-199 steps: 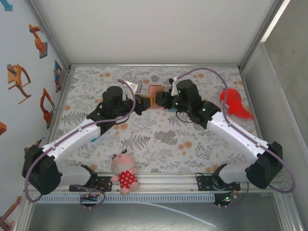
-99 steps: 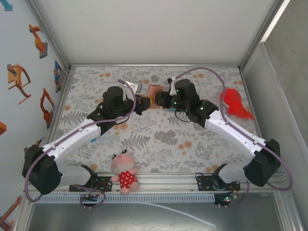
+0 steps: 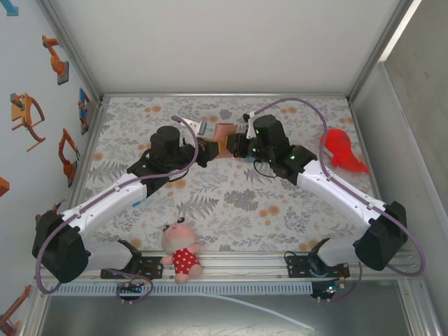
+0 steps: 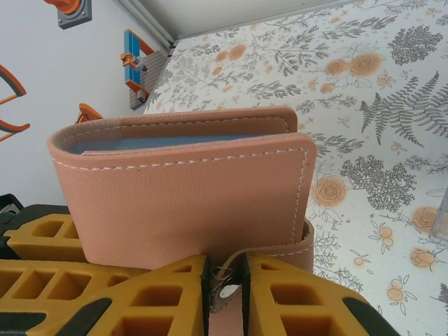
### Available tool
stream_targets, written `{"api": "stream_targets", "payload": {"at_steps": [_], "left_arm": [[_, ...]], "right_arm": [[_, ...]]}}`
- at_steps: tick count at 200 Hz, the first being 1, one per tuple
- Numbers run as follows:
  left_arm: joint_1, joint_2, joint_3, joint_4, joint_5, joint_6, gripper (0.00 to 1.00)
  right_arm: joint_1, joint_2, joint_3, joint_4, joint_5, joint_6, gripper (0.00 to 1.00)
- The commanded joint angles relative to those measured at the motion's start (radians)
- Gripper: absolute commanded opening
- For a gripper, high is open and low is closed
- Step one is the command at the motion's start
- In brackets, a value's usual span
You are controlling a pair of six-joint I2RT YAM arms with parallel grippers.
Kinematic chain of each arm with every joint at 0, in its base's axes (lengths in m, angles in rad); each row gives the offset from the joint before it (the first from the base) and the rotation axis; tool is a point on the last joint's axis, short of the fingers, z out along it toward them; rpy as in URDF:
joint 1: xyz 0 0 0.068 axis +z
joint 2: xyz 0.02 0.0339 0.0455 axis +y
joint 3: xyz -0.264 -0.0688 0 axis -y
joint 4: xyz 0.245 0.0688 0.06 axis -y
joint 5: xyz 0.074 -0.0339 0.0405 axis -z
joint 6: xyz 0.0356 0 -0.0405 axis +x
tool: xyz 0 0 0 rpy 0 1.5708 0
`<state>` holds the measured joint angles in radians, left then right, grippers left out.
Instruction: Take the credit cards out of the card holder
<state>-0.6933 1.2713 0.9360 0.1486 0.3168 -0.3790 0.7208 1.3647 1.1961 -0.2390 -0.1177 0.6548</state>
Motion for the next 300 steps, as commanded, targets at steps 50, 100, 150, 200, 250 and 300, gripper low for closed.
{"api": "stream_targets", "payload": {"at_steps": [50,100,150,200,250,300], "left_arm": [[-0.012,-0.035,0.026,0.077,0.021,0.027,0.0],[-0.011,-0.045,0.026,0.069,0.007,0.032,0.0],[-0.011,-0.05,0.023,0.066,-0.002,0.038,0.0],[-0.01,-0.053,0.024,0.063,-0.004,0.043,0.0],[-0.006,-0.06,0.018,0.06,-0.004,0.046,0.0],[0.002,-0.065,0.017,0.057,-0.002,0.046,0.0]], "right_arm": [[0.003,-0.02,-0.015,-0.036,0.032,-0.01,0.16],[0.003,-0.028,-0.023,-0.036,0.038,-0.009,0.15],[0.003,-0.034,-0.032,-0.034,0.036,-0.01,0.15],[0.003,-0.043,-0.036,-0.033,0.04,-0.011,0.14],[0.0,-0.052,-0.045,-0.034,0.044,-0.015,0.13],[-0.006,-0.065,-0.054,-0.035,0.047,-0.019,0.11]]}}
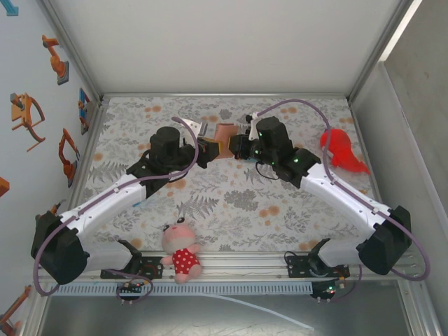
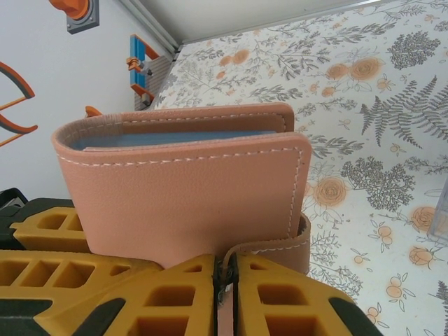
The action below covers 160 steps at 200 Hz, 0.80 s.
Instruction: Take the credit cards out of the card holder
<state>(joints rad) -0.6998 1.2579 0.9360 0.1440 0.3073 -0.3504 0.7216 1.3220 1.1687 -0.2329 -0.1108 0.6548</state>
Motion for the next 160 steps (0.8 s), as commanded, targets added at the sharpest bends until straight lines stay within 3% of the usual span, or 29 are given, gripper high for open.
{"api": "stream_targets", "payload": {"at_steps": [1,57,75,111,160], "left_arm": [[0.008,-0.052,0.017,0.061,0.008,0.018,0.0],[0.021,-0.062,0.009,0.057,0.009,0.016,0.0],[0.033,-0.069,0.006,0.048,0.025,0.016,0.0],[0.073,-0.099,0.01,0.006,0.124,0.02,0.0],[0.126,-0.123,0.035,-0.078,0.273,0.022,0.0]], "right_arm": [[-0.007,-0.023,-0.026,-0.041,0.04,-0.018,0.11],[-0.013,-0.05,-0.043,-0.046,0.039,-0.038,0.09],[-0.019,-0.073,-0.045,-0.065,0.051,-0.06,0.13],[-0.052,-0.15,-0.096,-0.037,0.043,-0.108,0.39],[-0.085,-0.251,-0.18,0.143,-0.231,-0.212,0.77]]}}
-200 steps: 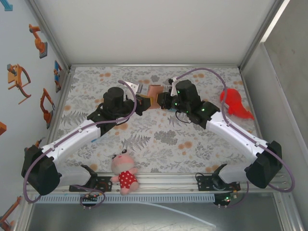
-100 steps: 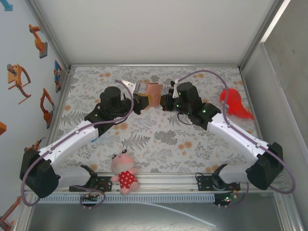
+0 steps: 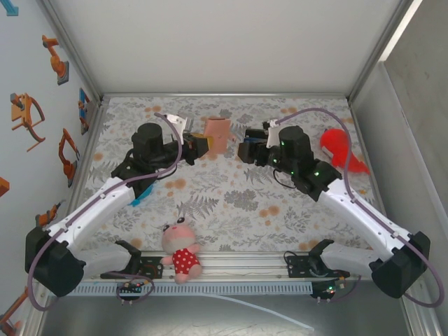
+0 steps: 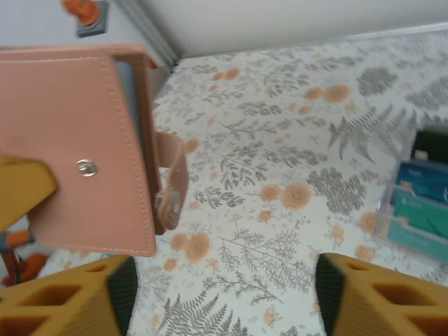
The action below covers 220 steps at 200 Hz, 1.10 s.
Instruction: Take the credit cards out of the card holder
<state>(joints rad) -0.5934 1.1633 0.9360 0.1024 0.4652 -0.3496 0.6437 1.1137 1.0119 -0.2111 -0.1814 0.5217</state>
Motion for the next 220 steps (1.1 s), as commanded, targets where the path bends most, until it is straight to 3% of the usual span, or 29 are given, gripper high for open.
{"api": "stream_targets", "payload": {"at_steps": [1,21,29,69,89,125,156,220], "left_arm": [[0.021,-0.028,0.036,-0.038,0.117,0.021,0.0],[0.032,-0.028,0.048,-0.051,0.173,0.022,0.0],[0.034,-0.028,0.049,-0.046,0.196,0.02,0.0],[0.044,-0.03,0.053,-0.015,0.285,-0.016,0.0],[0.054,-0.028,0.048,0.029,0.344,-0.063,0.0],[0.076,-0.012,0.012,0.192,0.443,-0.205,0.0],[0.078,0.015,0.002,0.285,0.488,-0.288,0.0],[0.072,0.026,0.007,0.284,0.507,-0.304,0.0]], "right_arm": [[-0.007,-0.044,-0.024,0.124,-0.165,-0.08,0.78],[-0.007,-0.046,-0.017,0.139,-0.214,-0.1,0.85],[-0.009,-0.039,-0.012,0.138,-0.23,-0.109,0.99],[-0.023,-0.001,-0.013,0.171,-0.348,-0.137,0.99],[-0.054,-0.003,-0.043,0.23,-0.414,-0.117,0.93],[-0.126,-0.026,-0.135,0.426,-0.556,-0.012,0.73],[-0.136,-0.02,-0.148,0.441,-0.577,-0.003,0.6],[-0.141,-0.008,-0.141,0.479,-0.598,0.005,0.57]]}}
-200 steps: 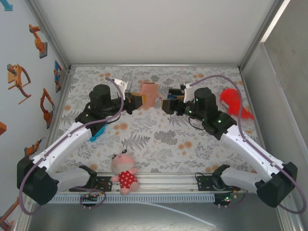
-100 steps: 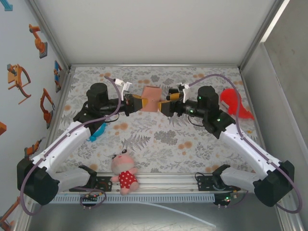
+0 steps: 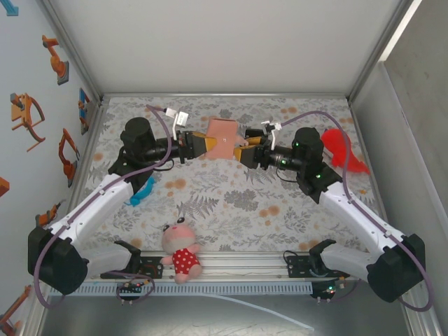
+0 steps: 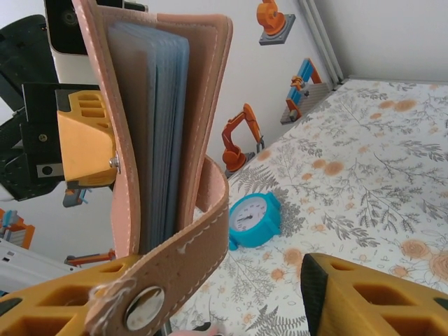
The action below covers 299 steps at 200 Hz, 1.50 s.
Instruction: Take the credit cards out of the card holder
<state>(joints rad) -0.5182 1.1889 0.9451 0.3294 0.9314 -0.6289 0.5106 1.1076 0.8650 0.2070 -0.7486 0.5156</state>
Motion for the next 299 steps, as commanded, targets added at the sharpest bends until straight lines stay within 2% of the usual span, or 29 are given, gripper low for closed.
{"api": "stream_targets", "payload": {"at_steps": [1,62,123,152,227,250,294,299], "left_arm": [[-0.004,-0.001,-0.002,0.056,0.041,-0.025,0.0],[-0.018,0.01,0.001,0.081,0.099,-0.043,0.0],[-0.029,0.007,0.012,0.036,0.104,-0.018,0.0],[-0.035,0.012,0.016,0.045,0.104,-0.017,0.0],[-0.062,0.055,0.065,0.026,0.104,0.005,0.0],[-0.063,0.057,0.065,0.024,0.093,0.008,0.0],[-0.059,0.066,0.069,-0.017,0.026,0.027,0.05],[-0.059,0.069,0.071,-0.024,0.017,0.03,0.08]], "right_arm": [[-0.007,-0.002,0.006,0.062,-0.032,0.011,0.57],[-0.01,0.044,0.043,0.099,-0.072,0.026,0.44],[-0.02,0.033,0.017,0.254,-0.147,0.098,0.43],[-0.02,0.024,0.017,0.266,-0.156,0.109,0.43],[-0.019,0.098,0.014,0.418,-0.194,0.24,0.43],[-0.02,0.105,0.016,0.421,-0.195,0.255,0.34],[-0.02,0.071,-0.001,0.363,-0.143,0.249,0.0],[-0.02,0.062,0.001,0.327,-0.125,0.236,0.0]]}}
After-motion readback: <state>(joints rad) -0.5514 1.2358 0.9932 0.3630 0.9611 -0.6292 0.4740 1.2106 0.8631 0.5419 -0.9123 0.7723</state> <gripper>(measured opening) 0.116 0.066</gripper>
